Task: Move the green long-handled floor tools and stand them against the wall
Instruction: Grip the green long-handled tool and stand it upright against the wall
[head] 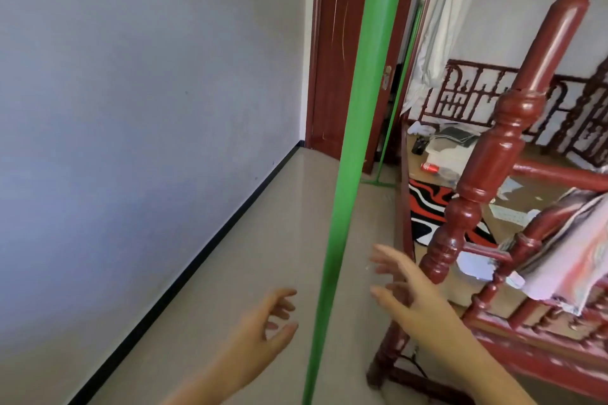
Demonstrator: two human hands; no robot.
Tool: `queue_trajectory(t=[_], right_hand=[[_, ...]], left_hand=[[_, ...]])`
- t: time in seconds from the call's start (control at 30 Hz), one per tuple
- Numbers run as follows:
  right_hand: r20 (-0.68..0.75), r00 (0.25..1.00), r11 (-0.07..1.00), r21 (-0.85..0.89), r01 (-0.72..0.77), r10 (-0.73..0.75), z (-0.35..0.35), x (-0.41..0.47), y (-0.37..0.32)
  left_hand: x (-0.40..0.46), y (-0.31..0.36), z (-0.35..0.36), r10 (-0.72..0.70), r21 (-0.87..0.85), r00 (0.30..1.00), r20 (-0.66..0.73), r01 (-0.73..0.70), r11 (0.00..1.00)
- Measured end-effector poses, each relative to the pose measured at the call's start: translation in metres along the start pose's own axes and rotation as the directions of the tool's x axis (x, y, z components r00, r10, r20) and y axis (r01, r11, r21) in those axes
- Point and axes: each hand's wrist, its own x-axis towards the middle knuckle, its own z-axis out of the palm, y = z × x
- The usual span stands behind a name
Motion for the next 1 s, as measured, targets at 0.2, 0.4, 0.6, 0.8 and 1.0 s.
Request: queue_trajectory(t=[0.2,0.4,0.6,0.8,1.0], right_hand=[[0.251,0.968,1.000,0.013,-0.022,0.018,0.027,0.035,-0.020],[0.254,0.967,0.999,0.041,-0.002,-0.008,0.033,0.055,-0.009],[0.276,0.959,0.993,0.114,0.024,-0.055,0.042,0.061,-0.008],[0.316,0.939,0.986,0.137,0.096,-0.136,0.075,0.073,-0.024],[0.387,0.887,0.967,0.141,0.213,-0.252,0.120,0.082,-0.061]], left_hand=[[0.022,0.001,0.049,-0.072,-0.001,0.997,-0.017,0.072,0.997],[0.035,-0.012,0.079,-0.212,-0.144,0.977,-0.029,0.206,0.968],[0.042,-0.015,0.088,-0.230,-0.131,0.955,-0.187,0.208,0.969],[0.023,-0.032,0.064,-0.210,-0.058,0.918,-0.336,0.203,0.977],[-0.002,-0.046,0.018,-0.262,-0.030,0.850,-0.457,0.280,0.960]])
